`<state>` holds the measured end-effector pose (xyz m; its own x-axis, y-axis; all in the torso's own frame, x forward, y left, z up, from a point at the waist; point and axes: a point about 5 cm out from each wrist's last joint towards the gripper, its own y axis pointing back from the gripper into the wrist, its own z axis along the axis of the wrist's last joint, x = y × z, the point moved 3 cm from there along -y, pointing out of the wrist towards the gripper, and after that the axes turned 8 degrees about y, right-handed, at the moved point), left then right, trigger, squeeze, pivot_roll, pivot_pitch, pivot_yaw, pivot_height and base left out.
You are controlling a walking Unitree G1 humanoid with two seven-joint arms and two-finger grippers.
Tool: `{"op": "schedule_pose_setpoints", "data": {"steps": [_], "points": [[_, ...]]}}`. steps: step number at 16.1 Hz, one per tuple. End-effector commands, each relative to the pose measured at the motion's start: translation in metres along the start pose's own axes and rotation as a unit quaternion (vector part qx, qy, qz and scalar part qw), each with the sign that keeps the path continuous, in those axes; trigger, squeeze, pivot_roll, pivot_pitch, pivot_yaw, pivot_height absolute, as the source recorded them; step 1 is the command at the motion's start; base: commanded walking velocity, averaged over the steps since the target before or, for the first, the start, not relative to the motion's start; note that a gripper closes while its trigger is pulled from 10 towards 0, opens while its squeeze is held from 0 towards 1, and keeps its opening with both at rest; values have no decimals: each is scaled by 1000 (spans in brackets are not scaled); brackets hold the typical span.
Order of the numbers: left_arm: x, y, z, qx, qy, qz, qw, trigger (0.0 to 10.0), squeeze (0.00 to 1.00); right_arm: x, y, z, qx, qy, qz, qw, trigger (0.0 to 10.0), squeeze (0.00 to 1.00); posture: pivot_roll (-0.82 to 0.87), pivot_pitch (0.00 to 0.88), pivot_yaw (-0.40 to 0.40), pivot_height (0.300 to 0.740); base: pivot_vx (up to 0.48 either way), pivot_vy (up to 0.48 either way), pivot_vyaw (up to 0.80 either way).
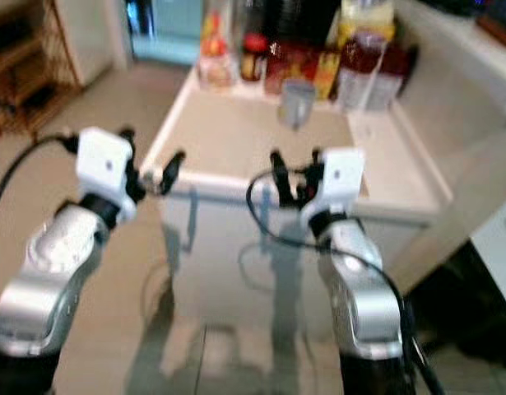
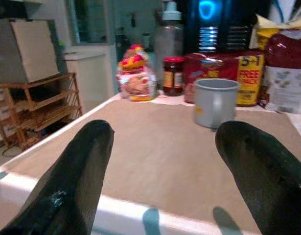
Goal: Setting the table
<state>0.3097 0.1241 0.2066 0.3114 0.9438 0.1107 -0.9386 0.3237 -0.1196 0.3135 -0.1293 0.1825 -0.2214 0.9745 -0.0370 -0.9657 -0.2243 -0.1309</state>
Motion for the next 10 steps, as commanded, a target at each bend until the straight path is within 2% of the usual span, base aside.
{"op": "schedule_pose_setpoints", "data": {"steps": [1, 4, 8, 10], "points": [[-7, -2, 2, -2, 0, -15, 1000, 10000, 0, -8, 2, 0, 2, -5, -18, 1000, 10000, 0, 88, 0, -67, 740, 356, 0, 0], [-10, -3, 1, -1, 0, -23, 1000, 10000, 0, -14, 4, 0, 2, -9, -29, 1000, 10000, 0, 83, 0, -64, 740, 356, 0, -800], [-10, -3, 2, -2, -1, -24, 1000, 10000, 0, -16, 3, -1, 5, -4, -30, 1000, 10000, 0, 87, 0, -66, 740, 347, 0, 0], [-13, -1, 1, -1, -3, -34, 999, 10000, 0, -18, 3, -1, 6, -3, -41, 999, 10000, 0, 86, 0, -64, 740, 0, 0, 0]]}}
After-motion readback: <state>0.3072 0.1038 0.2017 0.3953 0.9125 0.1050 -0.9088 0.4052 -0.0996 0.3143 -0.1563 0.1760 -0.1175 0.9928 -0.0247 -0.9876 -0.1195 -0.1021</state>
